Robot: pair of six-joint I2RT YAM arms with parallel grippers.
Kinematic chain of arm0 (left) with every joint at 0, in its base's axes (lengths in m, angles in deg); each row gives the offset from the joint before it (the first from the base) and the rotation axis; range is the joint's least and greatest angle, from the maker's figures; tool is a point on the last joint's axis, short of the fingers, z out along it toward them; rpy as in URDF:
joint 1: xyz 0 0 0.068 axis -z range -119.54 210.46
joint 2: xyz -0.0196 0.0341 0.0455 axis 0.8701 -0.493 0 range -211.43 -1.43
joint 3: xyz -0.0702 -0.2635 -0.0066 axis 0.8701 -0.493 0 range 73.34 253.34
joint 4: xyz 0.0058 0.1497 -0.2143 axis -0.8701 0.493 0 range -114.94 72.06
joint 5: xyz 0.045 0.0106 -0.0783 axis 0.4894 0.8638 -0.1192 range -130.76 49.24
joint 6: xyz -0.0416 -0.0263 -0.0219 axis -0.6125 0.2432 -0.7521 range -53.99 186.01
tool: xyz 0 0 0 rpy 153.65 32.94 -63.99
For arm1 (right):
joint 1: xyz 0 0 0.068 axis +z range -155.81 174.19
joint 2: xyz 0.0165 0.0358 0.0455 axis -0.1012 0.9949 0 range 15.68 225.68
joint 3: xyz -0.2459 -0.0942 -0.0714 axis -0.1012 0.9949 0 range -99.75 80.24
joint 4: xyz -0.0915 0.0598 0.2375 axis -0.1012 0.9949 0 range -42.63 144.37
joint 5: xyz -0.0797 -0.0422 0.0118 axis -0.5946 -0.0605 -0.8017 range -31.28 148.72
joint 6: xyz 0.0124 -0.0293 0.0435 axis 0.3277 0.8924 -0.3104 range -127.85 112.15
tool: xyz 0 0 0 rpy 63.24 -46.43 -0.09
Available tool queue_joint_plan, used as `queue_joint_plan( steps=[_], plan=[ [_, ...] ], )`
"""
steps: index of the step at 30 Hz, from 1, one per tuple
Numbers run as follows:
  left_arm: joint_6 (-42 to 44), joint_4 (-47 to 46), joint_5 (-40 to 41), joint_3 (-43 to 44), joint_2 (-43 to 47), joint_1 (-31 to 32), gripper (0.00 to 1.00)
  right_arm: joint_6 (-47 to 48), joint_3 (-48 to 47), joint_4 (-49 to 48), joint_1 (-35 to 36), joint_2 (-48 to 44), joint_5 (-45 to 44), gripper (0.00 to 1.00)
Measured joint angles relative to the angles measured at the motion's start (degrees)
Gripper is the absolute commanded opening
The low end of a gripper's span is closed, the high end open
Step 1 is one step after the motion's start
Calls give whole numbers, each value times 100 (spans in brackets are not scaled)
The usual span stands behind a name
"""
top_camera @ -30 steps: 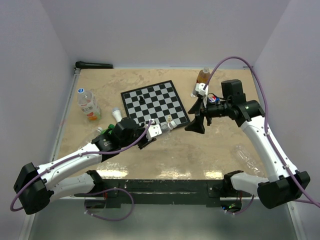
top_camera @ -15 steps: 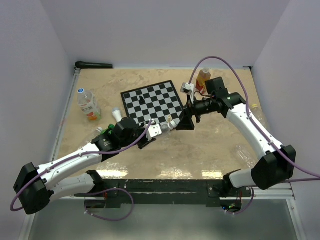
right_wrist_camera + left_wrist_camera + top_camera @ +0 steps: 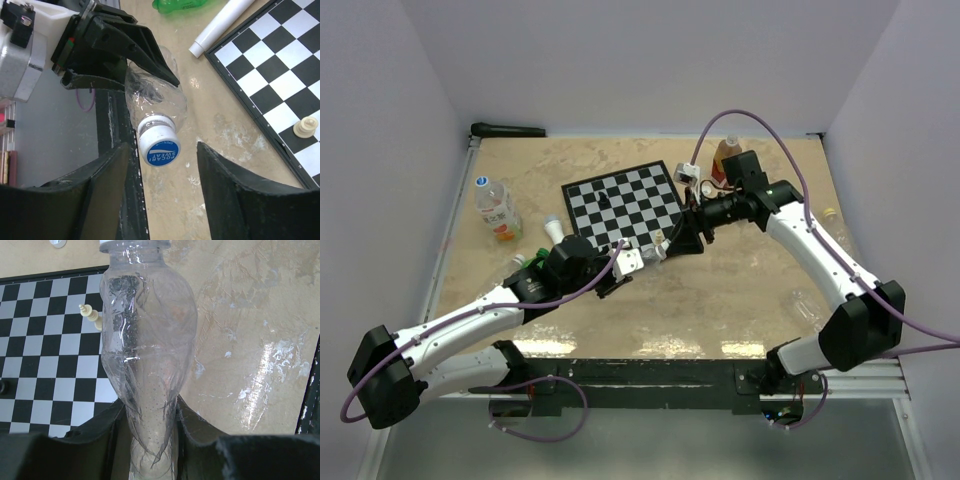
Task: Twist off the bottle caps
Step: Unscrew the bottle cap from the plastic bottle.
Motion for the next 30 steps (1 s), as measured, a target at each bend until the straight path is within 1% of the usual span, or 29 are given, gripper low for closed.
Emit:
queue_joint_plan(
  steps=[4, 6, 9, 10, 13, 16, 20, 24, 27, 30],
  plan=[
    [-2, 2, 7, 0, 0, 0, 0, 13, -24, 4, 57, 138, 105, 37],
    [-7, 9, 22, 0, 0, 0, 0, 28, -24, 13, 74, 179, 177, 24],
    [-11, 42, 24, 0, 0, 0, 0, 66, -24, 33, 85, 188, 197, 2],
    [-20, 42, 24, 0, 0, 0, 0, 90, -24, 35, 85, 186, 203, 0],
    [-22, 42, 24, 0, 0, 0, 0, 245, -33, 90, 90, 186, 201, 0],
    [-22, 42, 24, 0, 0, 0, 0, 623, -103, 267, 90, 186, 186, 0],
    [-22, 42, 24, 0, 7, 0, 0, 1419, -212, 595, 90, 168, 92, 0],
    [-22, 42, 24, 0, 35, 0, 0, 2411, -317, 1121, 28, 177, -109, 0],
    [-22, 42, 26, 0, 48, 0, 0, 2918, -568, 1475, -256, 293, -236, 0],
    [-22, 42, 31, 0, 72, 0, 0, 2889, -704, 1266, -787, 380, -511, 0]
  ],
)
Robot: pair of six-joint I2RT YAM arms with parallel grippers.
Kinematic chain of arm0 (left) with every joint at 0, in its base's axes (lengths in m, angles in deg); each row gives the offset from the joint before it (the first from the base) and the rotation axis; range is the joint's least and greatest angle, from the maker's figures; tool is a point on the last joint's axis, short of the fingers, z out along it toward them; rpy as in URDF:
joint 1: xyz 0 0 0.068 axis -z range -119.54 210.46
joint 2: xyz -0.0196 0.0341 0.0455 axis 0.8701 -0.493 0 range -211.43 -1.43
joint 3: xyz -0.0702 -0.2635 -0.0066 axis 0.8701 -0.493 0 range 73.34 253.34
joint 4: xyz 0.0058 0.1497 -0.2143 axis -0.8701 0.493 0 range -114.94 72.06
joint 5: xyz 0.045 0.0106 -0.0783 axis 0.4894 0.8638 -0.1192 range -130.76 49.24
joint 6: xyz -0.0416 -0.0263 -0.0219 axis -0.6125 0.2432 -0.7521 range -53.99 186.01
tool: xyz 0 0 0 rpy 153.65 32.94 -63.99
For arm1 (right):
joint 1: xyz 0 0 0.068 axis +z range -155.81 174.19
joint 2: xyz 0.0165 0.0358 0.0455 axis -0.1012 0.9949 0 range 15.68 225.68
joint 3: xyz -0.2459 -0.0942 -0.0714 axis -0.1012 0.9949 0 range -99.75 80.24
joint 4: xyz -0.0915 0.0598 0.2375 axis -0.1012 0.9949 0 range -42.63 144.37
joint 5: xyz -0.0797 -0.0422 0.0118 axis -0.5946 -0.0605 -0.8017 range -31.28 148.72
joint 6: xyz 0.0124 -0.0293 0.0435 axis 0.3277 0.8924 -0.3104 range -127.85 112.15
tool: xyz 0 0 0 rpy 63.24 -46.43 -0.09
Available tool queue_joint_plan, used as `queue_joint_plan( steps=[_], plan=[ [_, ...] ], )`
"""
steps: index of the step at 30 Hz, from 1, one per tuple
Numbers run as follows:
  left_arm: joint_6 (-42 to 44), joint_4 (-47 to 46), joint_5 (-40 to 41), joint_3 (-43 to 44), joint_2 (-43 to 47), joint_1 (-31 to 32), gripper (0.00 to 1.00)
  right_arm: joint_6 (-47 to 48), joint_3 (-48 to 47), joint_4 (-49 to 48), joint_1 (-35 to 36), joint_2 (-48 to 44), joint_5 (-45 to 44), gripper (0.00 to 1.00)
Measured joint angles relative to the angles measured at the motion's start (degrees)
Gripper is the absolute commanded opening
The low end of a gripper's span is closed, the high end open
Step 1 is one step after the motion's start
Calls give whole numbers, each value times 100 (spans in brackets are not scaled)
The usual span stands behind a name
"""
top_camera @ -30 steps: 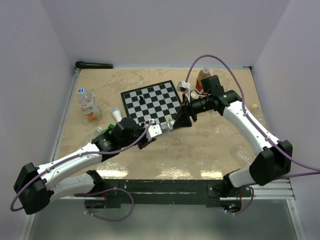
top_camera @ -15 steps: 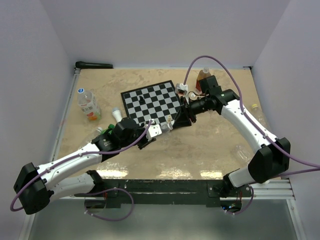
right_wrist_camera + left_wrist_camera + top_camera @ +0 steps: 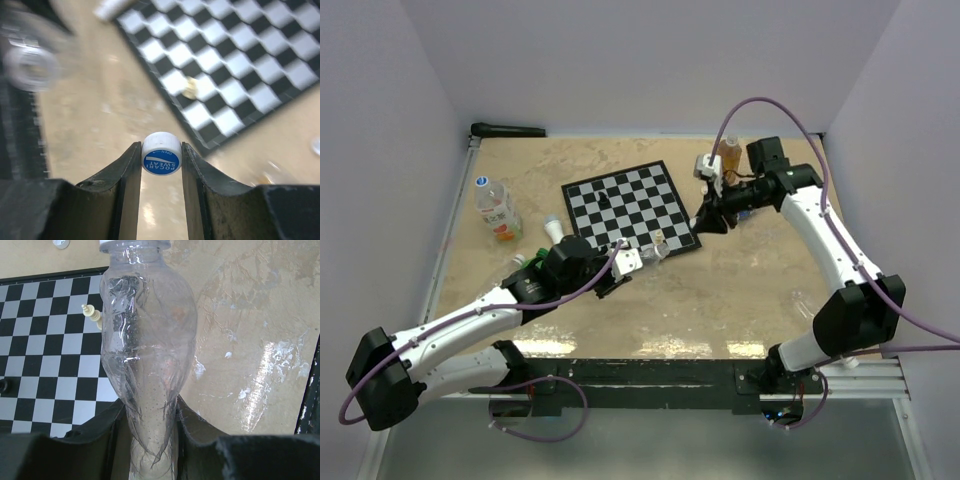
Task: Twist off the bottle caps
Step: Unscrew the bottle cap from the plastic bottle, then place the bottle cap at the center of the board.
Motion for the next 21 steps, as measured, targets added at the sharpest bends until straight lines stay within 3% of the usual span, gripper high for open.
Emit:
queue_joint_plan(
  steps=[6, 11, 21],
  plan=[
    [0, 0, 2, 0, 20, 0, 0, -962, 503, -1902, -339, 85, -1895, 2],
    [0, 0, 17, 0, 37, 0, 0, -1471, 570, -3143, -278, 914, -2994, 5],
    [0, 0, 15, 0, 48, 0, 0, -1768, 391, -4059, -264, 2415, -4129, 15]
  ],
)
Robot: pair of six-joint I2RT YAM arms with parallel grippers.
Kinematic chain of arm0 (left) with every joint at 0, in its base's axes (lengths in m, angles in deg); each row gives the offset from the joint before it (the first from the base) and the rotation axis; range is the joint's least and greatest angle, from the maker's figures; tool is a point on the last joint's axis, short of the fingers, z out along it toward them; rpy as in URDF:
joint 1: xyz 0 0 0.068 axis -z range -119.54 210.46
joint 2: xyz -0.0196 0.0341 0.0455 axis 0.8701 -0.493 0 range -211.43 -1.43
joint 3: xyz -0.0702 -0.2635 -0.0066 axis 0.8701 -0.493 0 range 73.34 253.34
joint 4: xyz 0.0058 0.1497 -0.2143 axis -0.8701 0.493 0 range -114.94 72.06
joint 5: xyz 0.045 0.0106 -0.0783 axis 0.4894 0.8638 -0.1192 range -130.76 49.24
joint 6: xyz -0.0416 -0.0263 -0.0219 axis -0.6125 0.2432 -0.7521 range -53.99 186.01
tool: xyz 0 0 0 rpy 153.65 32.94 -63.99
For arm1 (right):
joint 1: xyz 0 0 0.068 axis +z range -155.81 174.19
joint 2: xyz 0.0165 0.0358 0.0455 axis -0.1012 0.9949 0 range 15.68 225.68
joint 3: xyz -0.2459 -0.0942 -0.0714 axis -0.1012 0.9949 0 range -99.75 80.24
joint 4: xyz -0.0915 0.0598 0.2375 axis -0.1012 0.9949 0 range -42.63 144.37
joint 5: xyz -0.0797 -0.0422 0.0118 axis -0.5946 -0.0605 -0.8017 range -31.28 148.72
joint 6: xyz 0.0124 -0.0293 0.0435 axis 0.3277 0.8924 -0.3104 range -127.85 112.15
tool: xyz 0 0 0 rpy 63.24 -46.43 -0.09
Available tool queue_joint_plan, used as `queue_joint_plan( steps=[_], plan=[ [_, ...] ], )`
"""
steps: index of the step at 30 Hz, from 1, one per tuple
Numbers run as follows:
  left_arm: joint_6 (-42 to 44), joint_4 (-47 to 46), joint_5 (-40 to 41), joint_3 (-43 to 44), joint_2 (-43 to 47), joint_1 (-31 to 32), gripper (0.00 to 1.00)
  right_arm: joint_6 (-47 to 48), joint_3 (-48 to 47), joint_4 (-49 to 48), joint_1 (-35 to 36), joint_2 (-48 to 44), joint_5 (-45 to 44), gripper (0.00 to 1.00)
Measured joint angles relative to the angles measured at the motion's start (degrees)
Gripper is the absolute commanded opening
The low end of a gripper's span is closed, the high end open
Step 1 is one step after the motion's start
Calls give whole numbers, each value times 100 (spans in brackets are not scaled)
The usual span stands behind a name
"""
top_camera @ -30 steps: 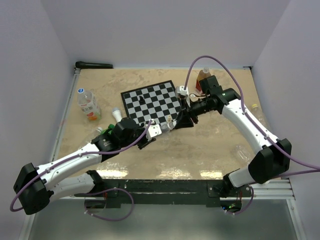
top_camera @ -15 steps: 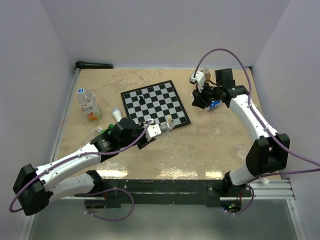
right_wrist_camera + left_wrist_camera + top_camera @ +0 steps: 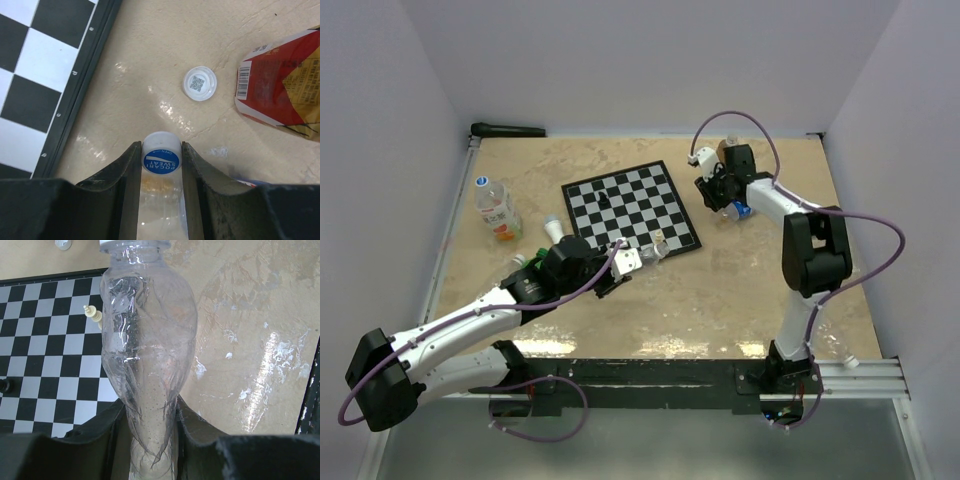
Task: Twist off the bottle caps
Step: Place the bottle cap at the center of the board.
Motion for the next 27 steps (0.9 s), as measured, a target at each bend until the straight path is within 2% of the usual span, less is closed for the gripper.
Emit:
queue_joint_plan(
  steps=[4, 16, 24, 27],
  plan=[
    [0, 0, 0, 0, -2, 0, 0, -52, -210, -85, 7, 339, -136, 22],
    [2, -2, 0, 0, 0, 0, 0, -151, -382, -120, 9, 577, -225, 61],
    [0, -2, 0, 0, -2, 0, 0, -164, -299, 105, 9, -461, 367, 66],
    [0, -4, -2, 0, -2, 0, 0, -96, -55, 212, 9, -1235, 776, 74]
  ],
)
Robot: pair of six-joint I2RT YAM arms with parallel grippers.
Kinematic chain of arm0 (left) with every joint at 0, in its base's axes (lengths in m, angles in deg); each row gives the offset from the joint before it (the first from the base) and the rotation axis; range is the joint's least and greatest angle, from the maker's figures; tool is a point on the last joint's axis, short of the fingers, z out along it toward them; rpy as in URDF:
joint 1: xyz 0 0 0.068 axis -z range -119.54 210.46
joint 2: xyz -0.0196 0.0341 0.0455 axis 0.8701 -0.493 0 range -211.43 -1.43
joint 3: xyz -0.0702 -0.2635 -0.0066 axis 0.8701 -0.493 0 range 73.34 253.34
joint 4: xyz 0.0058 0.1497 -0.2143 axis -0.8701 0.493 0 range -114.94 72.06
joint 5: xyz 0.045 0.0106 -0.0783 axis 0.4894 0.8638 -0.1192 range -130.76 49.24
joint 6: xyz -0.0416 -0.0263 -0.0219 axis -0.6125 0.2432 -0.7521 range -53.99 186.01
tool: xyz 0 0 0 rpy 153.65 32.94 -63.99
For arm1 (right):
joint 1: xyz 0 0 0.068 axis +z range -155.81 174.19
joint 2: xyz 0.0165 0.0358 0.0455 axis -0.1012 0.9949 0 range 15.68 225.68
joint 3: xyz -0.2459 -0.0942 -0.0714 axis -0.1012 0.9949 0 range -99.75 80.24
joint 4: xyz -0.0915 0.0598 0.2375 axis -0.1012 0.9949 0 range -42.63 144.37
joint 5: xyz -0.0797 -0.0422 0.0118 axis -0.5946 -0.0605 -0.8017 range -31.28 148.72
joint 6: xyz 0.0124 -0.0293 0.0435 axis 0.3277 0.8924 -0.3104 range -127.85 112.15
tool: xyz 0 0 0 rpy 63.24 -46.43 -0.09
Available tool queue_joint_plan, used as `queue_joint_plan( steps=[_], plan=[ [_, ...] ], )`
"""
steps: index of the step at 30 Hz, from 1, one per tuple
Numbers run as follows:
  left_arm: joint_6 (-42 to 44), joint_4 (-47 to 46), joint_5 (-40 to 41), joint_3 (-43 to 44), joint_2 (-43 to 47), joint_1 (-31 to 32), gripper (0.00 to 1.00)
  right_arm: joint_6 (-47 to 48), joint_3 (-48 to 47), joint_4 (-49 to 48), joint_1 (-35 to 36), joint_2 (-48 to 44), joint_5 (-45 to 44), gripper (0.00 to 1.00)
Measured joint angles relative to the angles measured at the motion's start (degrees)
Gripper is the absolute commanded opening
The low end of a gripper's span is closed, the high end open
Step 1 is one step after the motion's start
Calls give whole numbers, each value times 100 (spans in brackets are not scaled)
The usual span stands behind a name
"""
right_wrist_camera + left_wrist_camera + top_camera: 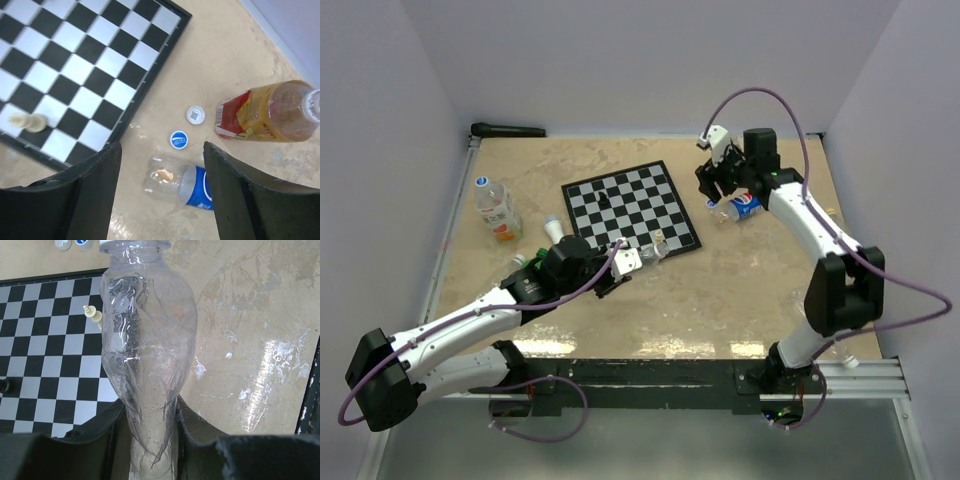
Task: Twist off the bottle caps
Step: Place the bottle cap at the center of the board, then place the plastic bottle at the center of the board.
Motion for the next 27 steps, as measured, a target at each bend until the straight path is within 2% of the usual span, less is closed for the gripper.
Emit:
queue_joint_plan(
  steps=[3, 4, 8, 14, 18, 23, 27],
  plan=[
    [-2, 0, -20, 0, -2, 0, 0, 267, 262, 236, 0, -846, 542, 95],
    [-2, -2, -31, 0, -2, 0, 0, 382, 317, 352, 0, -1108, 767, 98],
    [-39, -42, -144, 0, -2, 0, 0, 1314, 365, 1095, 0, -1921, 2026, 98],
    [-181, -190, -400, -2, 50, 0, 0, 2914, 365, 2791, 146, -2415, 3847, 98],
    [-306, -385, -601, -7, 155, 0, 0, 3414, 365, 3460, 621, -2470, 4205, 98],
    [-461, -717, -868, -13, 214, 0, 0, 3501, 385, 3659, 1139, -2570, 4354, 98],
    [-570, -911, -1060, -39, 214, -7, 0, 3521, 378, 3790, 1287, -2599, 4503, 97]
  ],
)
